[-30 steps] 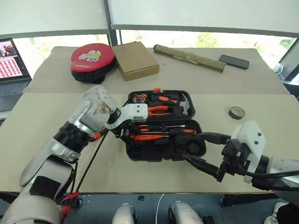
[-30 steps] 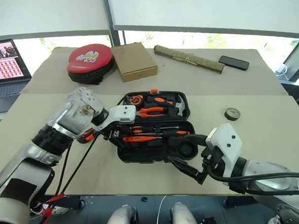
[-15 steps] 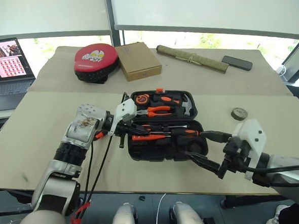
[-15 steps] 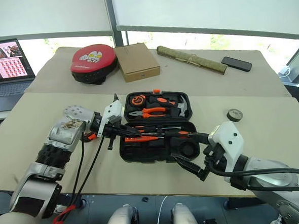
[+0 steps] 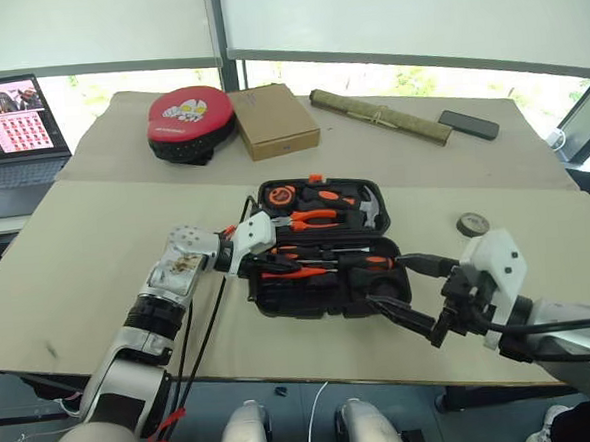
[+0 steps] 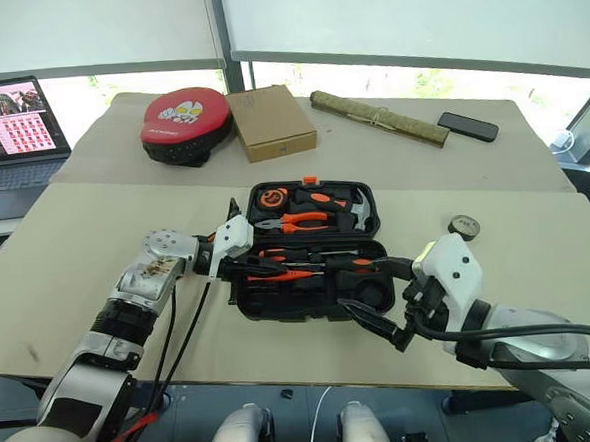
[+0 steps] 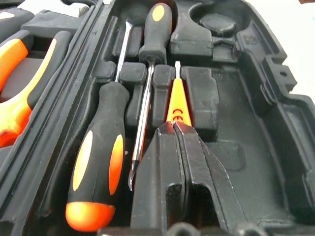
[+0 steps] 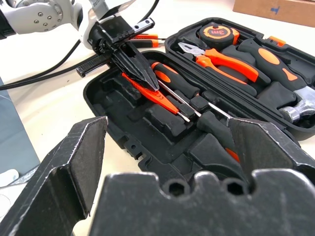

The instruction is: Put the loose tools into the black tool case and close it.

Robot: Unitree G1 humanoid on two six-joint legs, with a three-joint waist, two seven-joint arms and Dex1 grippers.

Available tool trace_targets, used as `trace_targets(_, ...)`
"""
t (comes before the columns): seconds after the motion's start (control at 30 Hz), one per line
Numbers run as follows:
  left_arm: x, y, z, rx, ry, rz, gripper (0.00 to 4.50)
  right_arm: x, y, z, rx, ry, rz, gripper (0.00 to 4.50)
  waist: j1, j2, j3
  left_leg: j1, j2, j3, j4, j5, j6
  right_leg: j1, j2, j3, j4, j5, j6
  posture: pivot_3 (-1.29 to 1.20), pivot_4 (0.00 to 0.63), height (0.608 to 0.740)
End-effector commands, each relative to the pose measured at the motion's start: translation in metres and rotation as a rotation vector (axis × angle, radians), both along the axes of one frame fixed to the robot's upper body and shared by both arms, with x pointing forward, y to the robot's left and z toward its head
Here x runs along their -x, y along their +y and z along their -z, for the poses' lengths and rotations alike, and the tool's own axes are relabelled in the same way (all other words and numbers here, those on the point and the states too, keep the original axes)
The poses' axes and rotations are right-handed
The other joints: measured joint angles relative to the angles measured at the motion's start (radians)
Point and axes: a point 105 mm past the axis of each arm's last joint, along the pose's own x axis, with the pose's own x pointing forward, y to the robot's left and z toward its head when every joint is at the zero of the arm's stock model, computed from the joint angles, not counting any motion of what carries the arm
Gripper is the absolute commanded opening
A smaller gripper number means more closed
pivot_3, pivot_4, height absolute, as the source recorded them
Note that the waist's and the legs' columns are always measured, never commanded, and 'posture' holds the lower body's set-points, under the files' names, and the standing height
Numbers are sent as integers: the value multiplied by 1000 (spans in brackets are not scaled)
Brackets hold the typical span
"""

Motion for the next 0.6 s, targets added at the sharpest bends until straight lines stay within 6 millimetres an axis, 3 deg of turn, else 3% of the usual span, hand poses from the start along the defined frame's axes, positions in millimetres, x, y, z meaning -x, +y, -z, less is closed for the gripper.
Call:
trace_targets(0.03,-1,8,16,-63,12,-18,51,0,1,-6,1,-27,-5,4500,0,0,0,0,0,0,0,0,0,0,0,0,0,0,0,0,150,740)
trace_targets(0.6,13,27,44,-132,33,-14,51,-4,-1,-6,-1,-30,2,4500,-5,3,-4,15,1,0,-4,0,0,16,0,-1,-4,-1,-1,0,150,740)
